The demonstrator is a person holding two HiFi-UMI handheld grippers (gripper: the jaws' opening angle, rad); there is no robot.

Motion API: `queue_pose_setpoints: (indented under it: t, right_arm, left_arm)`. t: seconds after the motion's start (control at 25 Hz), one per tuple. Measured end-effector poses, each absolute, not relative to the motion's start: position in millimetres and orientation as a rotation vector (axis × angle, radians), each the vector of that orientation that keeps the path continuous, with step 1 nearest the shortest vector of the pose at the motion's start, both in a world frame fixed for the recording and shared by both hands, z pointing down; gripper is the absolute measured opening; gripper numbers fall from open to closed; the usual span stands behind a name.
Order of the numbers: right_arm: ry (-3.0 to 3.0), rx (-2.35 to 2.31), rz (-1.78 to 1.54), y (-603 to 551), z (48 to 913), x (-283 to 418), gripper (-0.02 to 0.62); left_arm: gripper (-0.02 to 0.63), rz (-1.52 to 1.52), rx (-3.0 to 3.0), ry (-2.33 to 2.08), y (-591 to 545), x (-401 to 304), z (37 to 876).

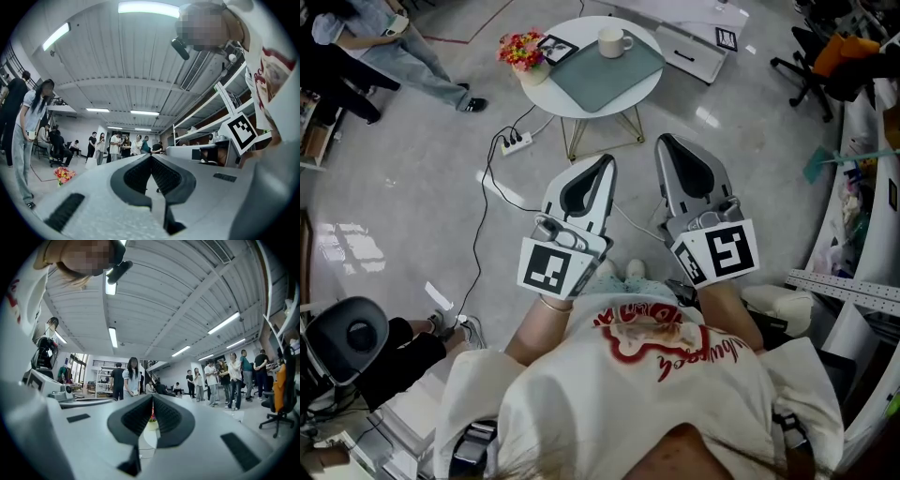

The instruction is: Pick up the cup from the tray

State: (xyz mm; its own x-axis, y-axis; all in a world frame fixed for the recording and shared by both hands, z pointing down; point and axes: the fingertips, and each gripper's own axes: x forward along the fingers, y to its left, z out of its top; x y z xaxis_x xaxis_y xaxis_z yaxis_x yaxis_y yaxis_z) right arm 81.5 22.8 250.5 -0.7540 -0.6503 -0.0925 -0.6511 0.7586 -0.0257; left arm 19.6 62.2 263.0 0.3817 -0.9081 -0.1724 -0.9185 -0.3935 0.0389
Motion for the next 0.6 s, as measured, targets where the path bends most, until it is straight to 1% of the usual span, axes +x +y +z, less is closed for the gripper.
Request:
queue_pose_setpoints:
  t: [0.32, 0.6]
  right_arm:
    - [2.862, -1.077, 0.006, -3.2, 260.4, 78.6, 0.028]
    - [2.853, -1.13, 0.019, -70.9, 267.8, 39.5, 0.028]
  left_arm:
    - [0.014, 0.253, -2.525, 1.715, 35.3, 8.2, 265.6]
    - [0.014, 0.259, -2.553, 1.68, -32.7, -28.3, 273.0]
